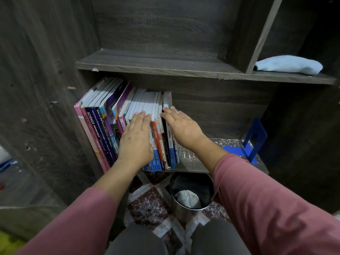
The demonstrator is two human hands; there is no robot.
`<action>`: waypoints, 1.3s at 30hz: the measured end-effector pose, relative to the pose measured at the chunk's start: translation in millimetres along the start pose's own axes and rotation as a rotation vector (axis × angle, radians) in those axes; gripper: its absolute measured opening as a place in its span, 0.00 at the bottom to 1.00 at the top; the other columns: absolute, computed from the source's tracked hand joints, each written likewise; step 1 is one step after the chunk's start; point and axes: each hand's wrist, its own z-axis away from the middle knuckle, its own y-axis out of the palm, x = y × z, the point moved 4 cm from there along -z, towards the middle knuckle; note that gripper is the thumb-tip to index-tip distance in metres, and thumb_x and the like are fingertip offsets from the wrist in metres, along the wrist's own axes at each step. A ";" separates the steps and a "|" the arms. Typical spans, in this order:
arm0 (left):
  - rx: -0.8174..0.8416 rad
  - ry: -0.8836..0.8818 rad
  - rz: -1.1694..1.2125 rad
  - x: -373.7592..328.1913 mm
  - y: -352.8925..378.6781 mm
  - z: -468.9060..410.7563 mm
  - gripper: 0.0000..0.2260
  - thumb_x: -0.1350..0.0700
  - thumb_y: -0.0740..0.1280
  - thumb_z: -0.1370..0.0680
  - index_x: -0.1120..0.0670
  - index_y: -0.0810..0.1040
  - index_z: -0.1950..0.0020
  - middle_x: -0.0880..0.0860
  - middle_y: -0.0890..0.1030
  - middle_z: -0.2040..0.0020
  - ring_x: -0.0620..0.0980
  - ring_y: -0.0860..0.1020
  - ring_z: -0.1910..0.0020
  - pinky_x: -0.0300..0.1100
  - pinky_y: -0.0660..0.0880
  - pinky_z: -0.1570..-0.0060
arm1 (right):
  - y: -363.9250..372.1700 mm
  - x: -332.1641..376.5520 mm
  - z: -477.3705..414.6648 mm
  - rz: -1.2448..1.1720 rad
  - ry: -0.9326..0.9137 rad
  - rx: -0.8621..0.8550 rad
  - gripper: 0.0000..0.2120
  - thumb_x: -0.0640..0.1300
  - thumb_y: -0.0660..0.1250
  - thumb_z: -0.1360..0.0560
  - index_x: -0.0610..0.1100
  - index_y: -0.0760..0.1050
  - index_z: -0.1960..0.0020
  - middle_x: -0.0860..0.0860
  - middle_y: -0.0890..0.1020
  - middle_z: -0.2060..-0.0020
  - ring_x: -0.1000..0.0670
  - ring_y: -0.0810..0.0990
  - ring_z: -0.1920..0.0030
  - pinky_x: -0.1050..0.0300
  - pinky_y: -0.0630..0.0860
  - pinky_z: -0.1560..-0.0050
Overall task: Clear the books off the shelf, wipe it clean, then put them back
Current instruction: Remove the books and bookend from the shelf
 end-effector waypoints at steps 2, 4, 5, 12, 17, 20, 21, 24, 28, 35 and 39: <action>0.000 -0.005 -0.002 -0.8 -0.6 0.5 0.43 0.57 0.71 0.29 0.55 0.49 0.21 0.54 0.50 0.21 0.52 0.47 0.22 0.49 0.49 0.24 | -3.5 -1.8 -1.3 -0.120 0.016 0.034 0.29 0.32 0.60 0.23 0.46 0.59 0.24 0.48 0.59 0.23 0.46 0.61 0.25 0.50 0.60 0.26; 0.003 -0.009 -0.008 -0.8 -1.5 0.4 0.44 0.57 0.72 0.30 0.54 0.48 0.21 0.53 0.49 0.21 0.51 0.47 0.22 0.48 0.48 0.24 | -5.2 -8.7 -0.2 -0.292 0.057 0.066 0.31 0.32 0.61 0.24 0.49 0.59 0.24 0.49 0.63 0.24 0.43 0.70 0.30 0.46 0.70 0.33; 0.009 -0.012 -0.004 -0.8 -1.7 0.2 0.45 0.57 0.72 0.30 0.54 0.48 0.21 0.53 0.49 0.21 0.51 0.47 0.22 0.47 0.48 0.24 | -4.4 -13.1 1.9 -0.350 0.077 0.078 0.34 0.31 0.61 0.25 0.51 0.56 0.23 0.49 0.63 0.24 0.43 0.72 0.32 0.46 0.72 0.35; -0.004 -0.028 0.000 -3.7 -1.9 0.9 0.46 0.58 0.73 0.32 0.54 0.48 0.21 0.53 0.49 0.21 0.51 0.46 0.22 0.47 0.47 0.24 | 6.7 -24.1 1.6 -0.046 -0.002 0.038 0.46 0.23 0.61 0.31 0.52 0.49 0.21 0.49 0.52 0.21 0.45 0.57 0.23 0.46 0.59 0.25; -0.019 -0.040 0.006 -5.3 -2.0 1.7 0.46 0.59 0.73 0.32 0.54 0.48 0.22 0.53 0.50 0.21 0.51 0.46 0.22 0.46 0.46 0.24 | 10.3 -28.8 1.7 -0.007 0.002 0.052 0.42 0.25 0.61 0.28 0.48 0.48 0.21 0.43 0.69 0.30 0.42 0.71 0.33 0.48 0.68 0.32; -0.010 -0.032 -0.009 -4.6 -1.1 1.5 0.46 0.57 0.73 0.31 0.54 0.48 0.21 0.53 0.49 0.21 0.51 0.46 0.22 0.47 0.46 0.24 | 17.7 -33.3 -1.1 0.024 -0.025 -0.063 0.37 0.26 0.64 0.29 0.44 0.56 0.24 0.42 0.71 0.35 0.42 0.74 0.38 0.49 0.70 0.34; -0.007 -0.030 -0.017 -4.5 -0.8 1.6 0.46 0.56 0.73 0.31 0.54 0.48 0.21 0.53 0.49 0.21 0.51 0.46 0.22 0.47 0.46 0.24 | 19.2 -36.1 -1.9 0.018 -0.028 -0.085 0.36 0.26 0.65 0.29 0.44 0.58 0.26 0.42 0.69 0.33 0.41 0.73 0.36 0.50 0.69 0.32; -0.007 -0.033 -0.013 -5.0 -0.6 1.6 0.46 0.56 0.74 0.32 0.54 0.48 0.21 0.53 0.50 0.21 0.51 0.46 0.22 0.47 0.46 0.24 | 24.3 -40.4 -0.1 -0.194 0.036 0.048 0.45 0.34 0.73 0.32 0.48 0.51 0.23 0.43 0.62 0.26 0.42 0.72 0.34 0.49 0.71 0.33; -0.010 -0.039 -0.012 -6.1 0.4 1.4 0.46 0.56 0.73 0.32 0.55 0.48 0.21 0.53 0.49 0.21 0.51 0.45 0.22 0.47 0.45 0.24 | 35.8 -24.5 7.7 -0.453 0.062 0.151 0.55 0.47 0.74 0.32 0.57 0.35 0.23 0.43 0.56 0.24 0.41 0.72 0.33 0.44 0.72 0.35; -0.009 -0.028 -0.038 -4.2 1.6 1.3 0.46 0.56 0.73 0.32 0.55 0.49 0.22 0.54 0.51 0.21 0.52 0.46 0.22 0.49 0.49 0.24 | 51.2 -20.2 15.4 -0.511 0.352 0.075 0.54 0.50 0.72 0.27 0.57 0.29 0.25 0.45 0.55 0.23 0.42 0.76 0.38 0.44 0.78 0.45; -0.018 -0.022 -0.045 -3.3 2.9 1.4 0.45 0.56 0.73 0.32 0.55 0.50 0.22 0.53 0.51 0.21 0.52 0.47 0.22 0.48 0.49 0.24 | 66.9 -11.8 20.6 -0.583 0.600 -0.027 0.48 0.45 0.68 0.26 0.53 0.34 0.23 0.43 0.77 0.43 0.47 0.80 0.57 0.49 0.80 0.58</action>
